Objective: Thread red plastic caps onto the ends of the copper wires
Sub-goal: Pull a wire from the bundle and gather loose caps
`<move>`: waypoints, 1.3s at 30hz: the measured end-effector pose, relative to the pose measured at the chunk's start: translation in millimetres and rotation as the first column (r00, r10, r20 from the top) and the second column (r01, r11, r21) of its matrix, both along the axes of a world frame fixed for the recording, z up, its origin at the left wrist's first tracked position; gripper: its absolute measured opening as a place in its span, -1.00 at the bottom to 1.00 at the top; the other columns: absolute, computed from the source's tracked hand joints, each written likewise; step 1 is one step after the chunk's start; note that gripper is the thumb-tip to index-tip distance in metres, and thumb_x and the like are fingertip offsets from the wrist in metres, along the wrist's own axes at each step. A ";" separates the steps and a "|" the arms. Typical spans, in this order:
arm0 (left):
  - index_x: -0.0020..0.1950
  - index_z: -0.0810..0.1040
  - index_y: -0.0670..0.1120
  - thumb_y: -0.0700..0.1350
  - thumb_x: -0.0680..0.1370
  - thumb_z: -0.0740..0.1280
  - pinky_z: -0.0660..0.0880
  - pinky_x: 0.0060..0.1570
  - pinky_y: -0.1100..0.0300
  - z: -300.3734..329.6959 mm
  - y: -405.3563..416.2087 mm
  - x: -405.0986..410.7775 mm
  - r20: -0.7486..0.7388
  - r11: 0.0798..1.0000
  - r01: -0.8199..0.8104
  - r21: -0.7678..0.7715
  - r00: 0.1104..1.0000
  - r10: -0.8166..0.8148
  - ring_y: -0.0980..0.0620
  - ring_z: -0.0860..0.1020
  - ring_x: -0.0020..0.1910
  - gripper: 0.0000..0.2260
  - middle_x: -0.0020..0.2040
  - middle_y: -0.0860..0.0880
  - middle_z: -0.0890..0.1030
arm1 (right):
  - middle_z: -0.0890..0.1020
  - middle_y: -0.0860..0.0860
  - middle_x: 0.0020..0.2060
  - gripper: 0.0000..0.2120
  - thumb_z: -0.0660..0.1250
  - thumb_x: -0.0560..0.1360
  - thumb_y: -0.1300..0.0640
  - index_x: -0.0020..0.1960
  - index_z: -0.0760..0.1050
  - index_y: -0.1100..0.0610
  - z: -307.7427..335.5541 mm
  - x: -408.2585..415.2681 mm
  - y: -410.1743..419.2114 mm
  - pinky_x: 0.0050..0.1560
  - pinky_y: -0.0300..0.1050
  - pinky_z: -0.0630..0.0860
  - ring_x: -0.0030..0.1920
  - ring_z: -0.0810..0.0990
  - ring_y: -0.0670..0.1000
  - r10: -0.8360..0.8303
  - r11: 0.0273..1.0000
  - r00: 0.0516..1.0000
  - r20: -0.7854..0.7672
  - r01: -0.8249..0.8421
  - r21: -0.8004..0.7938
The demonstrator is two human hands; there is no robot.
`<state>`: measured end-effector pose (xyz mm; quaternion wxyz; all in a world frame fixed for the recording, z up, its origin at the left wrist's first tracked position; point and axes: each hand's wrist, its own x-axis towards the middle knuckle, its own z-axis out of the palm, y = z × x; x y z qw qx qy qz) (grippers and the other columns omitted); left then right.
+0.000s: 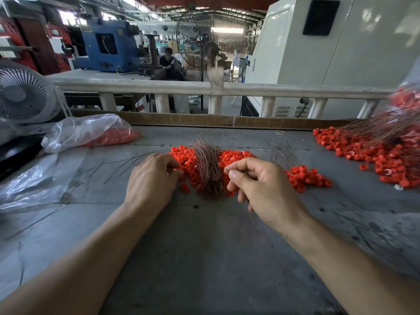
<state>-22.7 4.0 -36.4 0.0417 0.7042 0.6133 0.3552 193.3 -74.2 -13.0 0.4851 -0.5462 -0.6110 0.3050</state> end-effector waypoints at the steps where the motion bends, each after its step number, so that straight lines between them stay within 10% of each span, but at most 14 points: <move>1: 0.03 0.67 0.08 -0.01 0.52 0.47 0.45 -0.02 0.10 -0.2 -0.1 0.3 -0.003 1.000 0.001 0.004 1.000 -0.001 0.02 0.57 0.01 -0.90 -0.01 0.10 0.63 | 0.70 -0.02 -0.29 -0.86 0.35 0.61 0.20 -0.03 0.64 0.01 -0.4 -0.5 -0.3 -0.46 -0.37 0.39 -0.42 0.54 -0.13 0.005 1.000 1.000 0.005 -0.005 -0.002; 11: -0.13 0.64 0.08 -0.08 0.50 0.50 0.54 -0.13 0.14 7.4 -4.0 4.3 0.274 0.999 0.029 -0.029 0.961 -0.020 0.10 0.63 -0.18 -0.93 -0.22 0.11 0.66 | 0.70 -0.03 -0.28 -0.84 0.34 0.61 0.19 -0.03 0.65 -0.03 1.4 -0.9 -1.3 -0.43 -0.37 0.41 -0.40 0.55 -0.16 -0.001 1.000 1.000 -0.001 0.001 0.018; 16: -0.01 0.68 -0.14 -0.30 0.44 0.48 0.60 -0.25 0.24 26.4 -27.5 17.3 0.885 0.887 0.462 -0.017 0.420 -0.202 0.00 0.68 -0.21 -0.84 -0.16 -0.12 0.72 | 0.70 -0.04 -0.26 -0.81 0.31 0.63 0.23 0.01 0.63 -0.01 5.6 -2.6 -3.2 -0.40 -0.33 0.43 -0.37 0.54 -0.15 -0.003 0.997 1.000 -0.011 0.004 0.077; 22: -0.04 0.71 -0.18 -0.33 0.35 0.41 0.64 -0.20 0.22 30.0 -44.3 28.7 0.993 0.759 0.650 0.044 0.054 -0.103 -0.03 0.71 -0.13 -0.78 -0.06 -0.19 0.71 | 0.73 -0.07 -0.21 -0.89 0.37 0.61 0.18 0.01 0.61 -0.02 12.1 -7.4 -11.1 -0.38 -0.38 0.44 -0.32 0.64 -0.09 0.029 0.985 1.000 -0.003 -0.028 0.169; 32: 0.04 0.67 -0.24 -0.36 0.35 0.39 0.64 -0.17 0.23 28.4 -47.2 30.3 0.994 0.727 0.684 0.066 0.018 -0.107 -0.06 0.72 -0.12 -0.73 -0.07 -0.22 0.71 | 0.70 -0.05 -0.27 -0.91 0.43 0.56 0.21 -0.05 0.66 0.05 13.8 -11.5 -14.7 -0.15 -0.18 0.60 -0.22 0.68 -0.09 0.002 0.971 0.999 0.041 -0.011 0.237; 39: -0.03 0.71 -0.11 -0.25 0.33 0.49 0.62 -0.16 0.17 27.1 -50.6 31.3 0.956 0.730 0.682 0.033 0.191 -0.222 0.00 0.65 -0.17 -0.77 -0.11 -0.13 0.69 | 0.70 -0.11 -0.28 -0.90 0.45 0.55 0.20 -0.07 0.68 0.01 12.9 -11.5 -14.5 -0.12 -0.06 0.62 -0.21 0.68 -0.08 -0.034 0.965 0.995 0.092 0.009 0.262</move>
